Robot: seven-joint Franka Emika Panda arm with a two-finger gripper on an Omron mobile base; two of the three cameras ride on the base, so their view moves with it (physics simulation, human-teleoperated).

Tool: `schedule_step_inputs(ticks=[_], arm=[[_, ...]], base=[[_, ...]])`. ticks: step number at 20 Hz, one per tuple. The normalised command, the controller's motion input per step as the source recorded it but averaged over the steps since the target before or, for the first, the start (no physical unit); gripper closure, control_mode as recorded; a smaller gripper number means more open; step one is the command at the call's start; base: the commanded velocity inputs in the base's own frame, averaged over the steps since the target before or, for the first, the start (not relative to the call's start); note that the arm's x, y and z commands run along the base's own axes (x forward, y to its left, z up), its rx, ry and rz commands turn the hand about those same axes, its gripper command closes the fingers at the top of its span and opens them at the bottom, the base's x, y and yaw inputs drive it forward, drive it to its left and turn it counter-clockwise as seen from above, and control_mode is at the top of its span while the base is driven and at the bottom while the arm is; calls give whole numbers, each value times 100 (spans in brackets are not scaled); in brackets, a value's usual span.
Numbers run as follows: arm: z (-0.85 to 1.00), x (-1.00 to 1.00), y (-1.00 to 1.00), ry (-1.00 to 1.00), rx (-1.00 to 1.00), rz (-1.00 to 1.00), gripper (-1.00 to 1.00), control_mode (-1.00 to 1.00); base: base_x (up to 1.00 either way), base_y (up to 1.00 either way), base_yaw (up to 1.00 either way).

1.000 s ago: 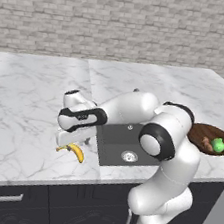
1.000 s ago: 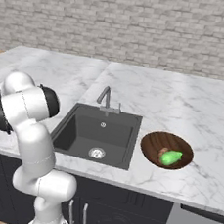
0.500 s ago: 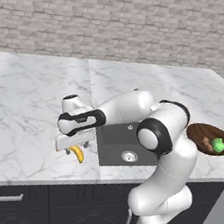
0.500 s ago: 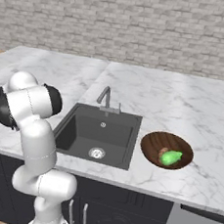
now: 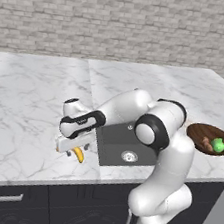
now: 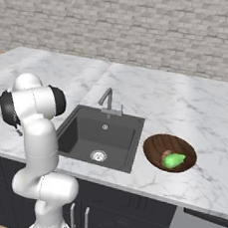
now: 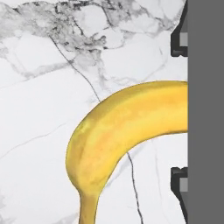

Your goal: There is a mixed pile of frozen fruits and vegetables on the counter. Locate all the frozen vegetables and place the items in a bowl on the counter. Take all the frozen fruits and defrost them in a running sink.

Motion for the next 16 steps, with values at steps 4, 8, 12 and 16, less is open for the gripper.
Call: schedule_step_inputs(ticks=[4, 8, 12, 16], arm=[[-16, 7, 9, 0, 0, 0, -100, -100], [-7, 0, 8, 0, 0, 0, 100, -100], [0, 0, 0, 0, 0, 0, 100, -100], [7, 0, -1, 0, 0, 0, 100, -100]], base=[[0, 0, 0], [0, 0, 0], [0, 0, 0], [0, 0, 0]])
